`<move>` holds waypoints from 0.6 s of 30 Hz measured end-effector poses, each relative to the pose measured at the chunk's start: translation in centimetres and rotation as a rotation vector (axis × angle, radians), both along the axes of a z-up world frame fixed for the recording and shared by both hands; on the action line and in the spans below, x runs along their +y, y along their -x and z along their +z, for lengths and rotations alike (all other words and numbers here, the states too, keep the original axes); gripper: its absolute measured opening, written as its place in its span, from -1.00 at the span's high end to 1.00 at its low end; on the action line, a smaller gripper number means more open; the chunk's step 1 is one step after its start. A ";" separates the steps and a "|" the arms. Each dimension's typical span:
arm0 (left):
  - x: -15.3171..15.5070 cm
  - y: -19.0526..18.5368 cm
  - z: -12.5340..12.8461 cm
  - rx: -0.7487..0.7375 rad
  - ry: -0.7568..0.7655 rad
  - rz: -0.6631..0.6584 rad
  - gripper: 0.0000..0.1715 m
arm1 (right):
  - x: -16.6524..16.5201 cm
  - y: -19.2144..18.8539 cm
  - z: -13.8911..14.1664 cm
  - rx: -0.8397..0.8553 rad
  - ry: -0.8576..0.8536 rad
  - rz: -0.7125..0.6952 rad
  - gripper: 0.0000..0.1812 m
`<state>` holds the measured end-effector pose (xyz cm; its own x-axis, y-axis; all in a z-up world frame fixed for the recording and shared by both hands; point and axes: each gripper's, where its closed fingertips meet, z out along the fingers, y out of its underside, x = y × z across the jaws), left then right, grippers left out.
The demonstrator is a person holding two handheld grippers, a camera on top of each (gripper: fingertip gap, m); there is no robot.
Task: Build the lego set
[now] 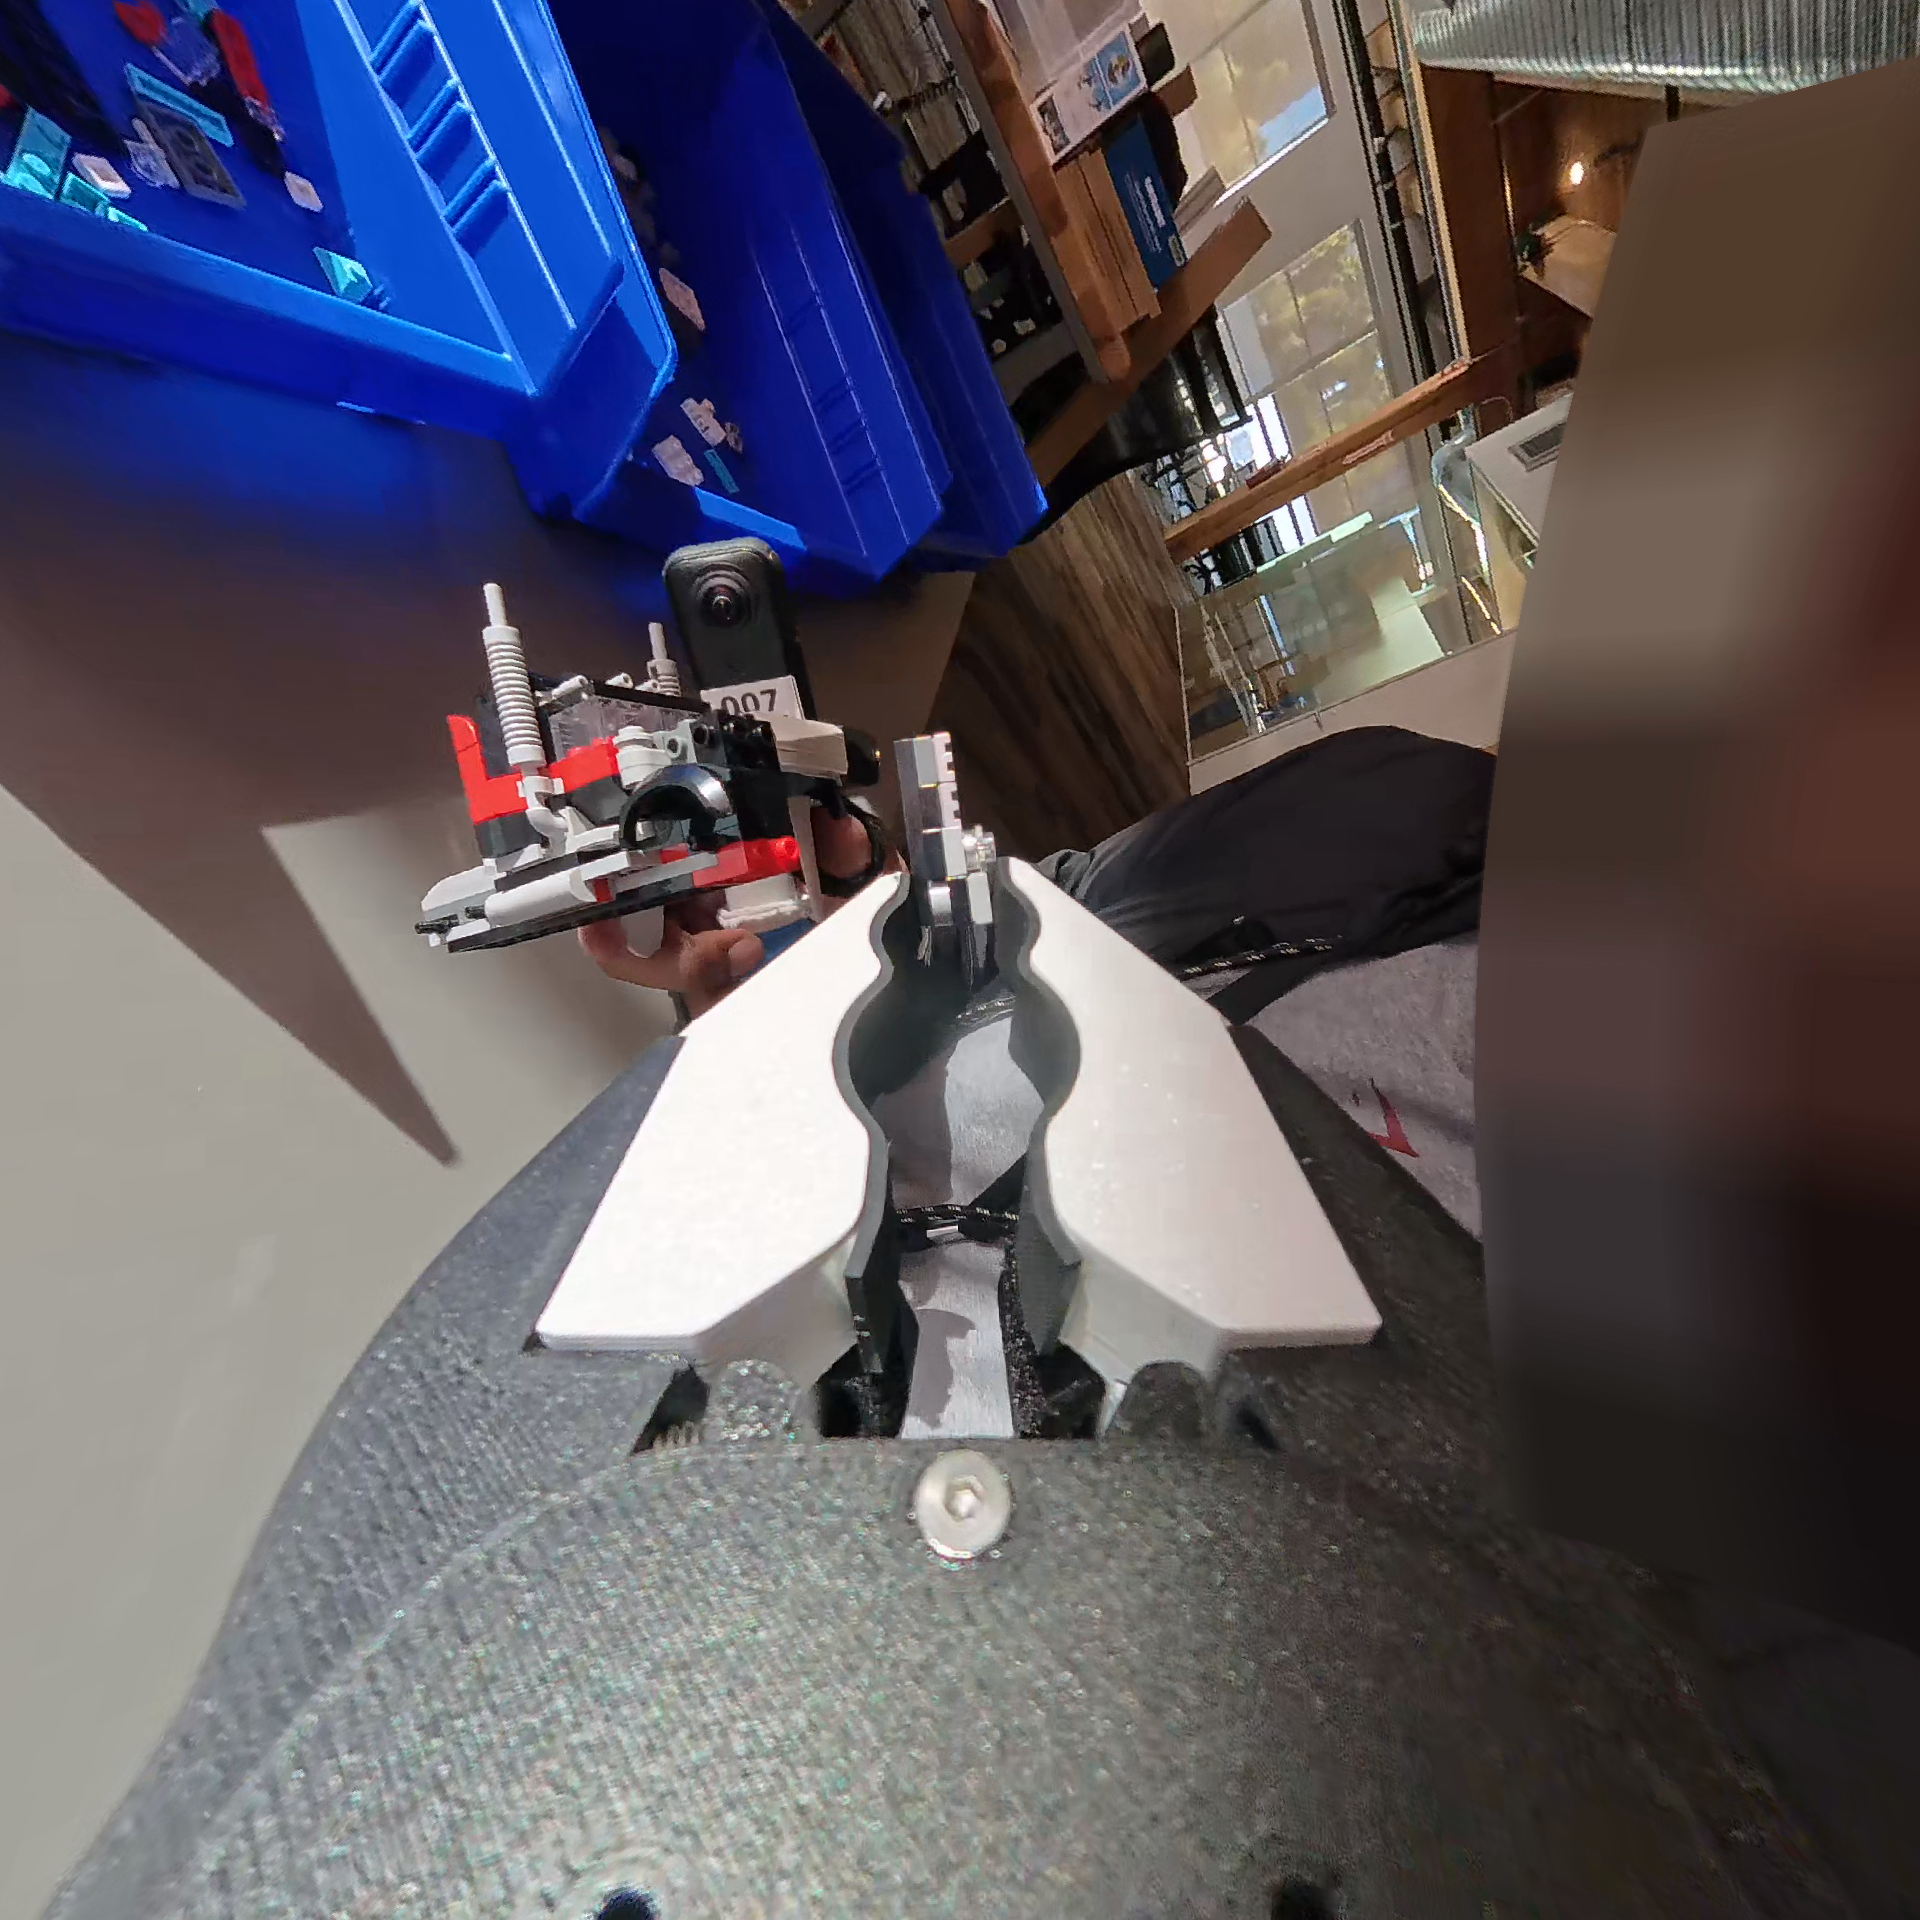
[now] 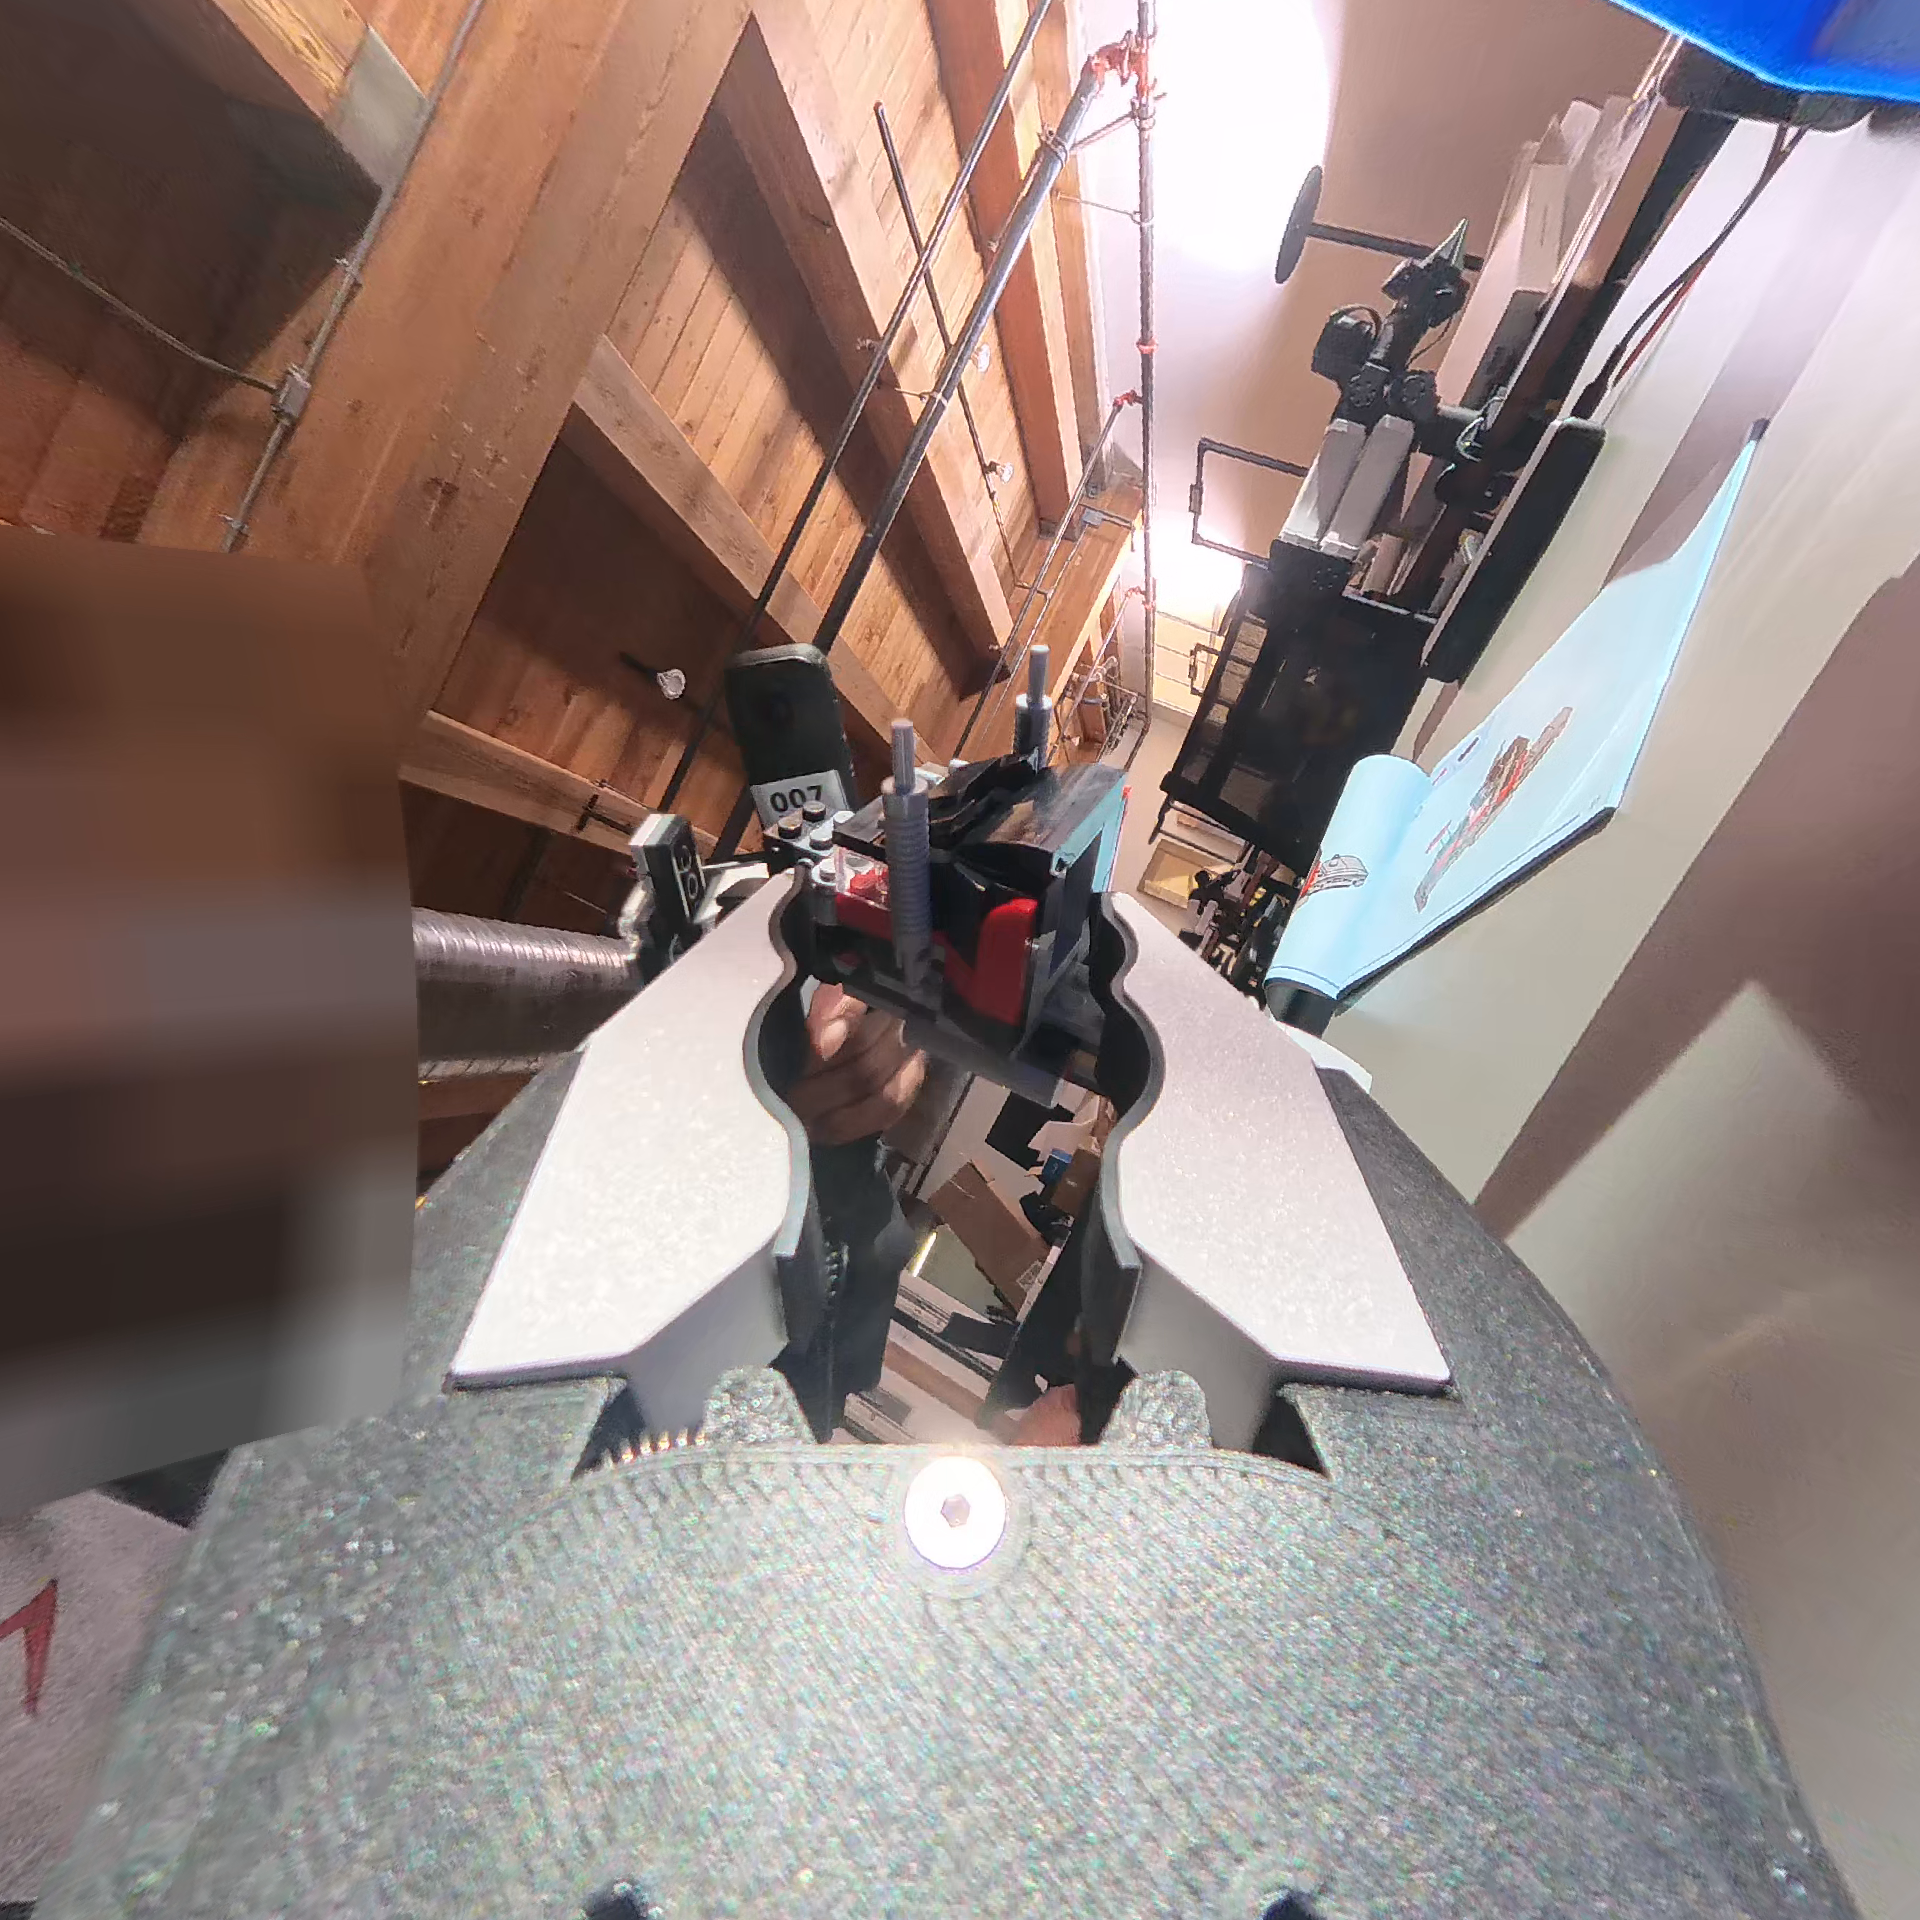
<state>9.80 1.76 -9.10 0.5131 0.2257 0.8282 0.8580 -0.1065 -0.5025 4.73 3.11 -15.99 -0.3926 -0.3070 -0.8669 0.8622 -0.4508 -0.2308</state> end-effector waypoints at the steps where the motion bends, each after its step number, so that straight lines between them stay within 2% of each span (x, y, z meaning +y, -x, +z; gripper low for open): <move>1: 0.2 0.0 0.1 0.000 0.003 0.003 0.85 | 0.2 0.0 0.0 0.000 0.005 -0.004 0.38; 18: 4.3 -0.1 1.5 -0.009 0.065 -0.002 0.84 | 3.9 0.7 0.2 -0.014 0.073 -0.100 0.39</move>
<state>9.93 6.06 -7.63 0.5065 0.2777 0.8163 0.8620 -0.1406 -0.4870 3.99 7.00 -15.79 -0.4126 -0.3298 -0.8491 0.8152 -0.5497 -0.1826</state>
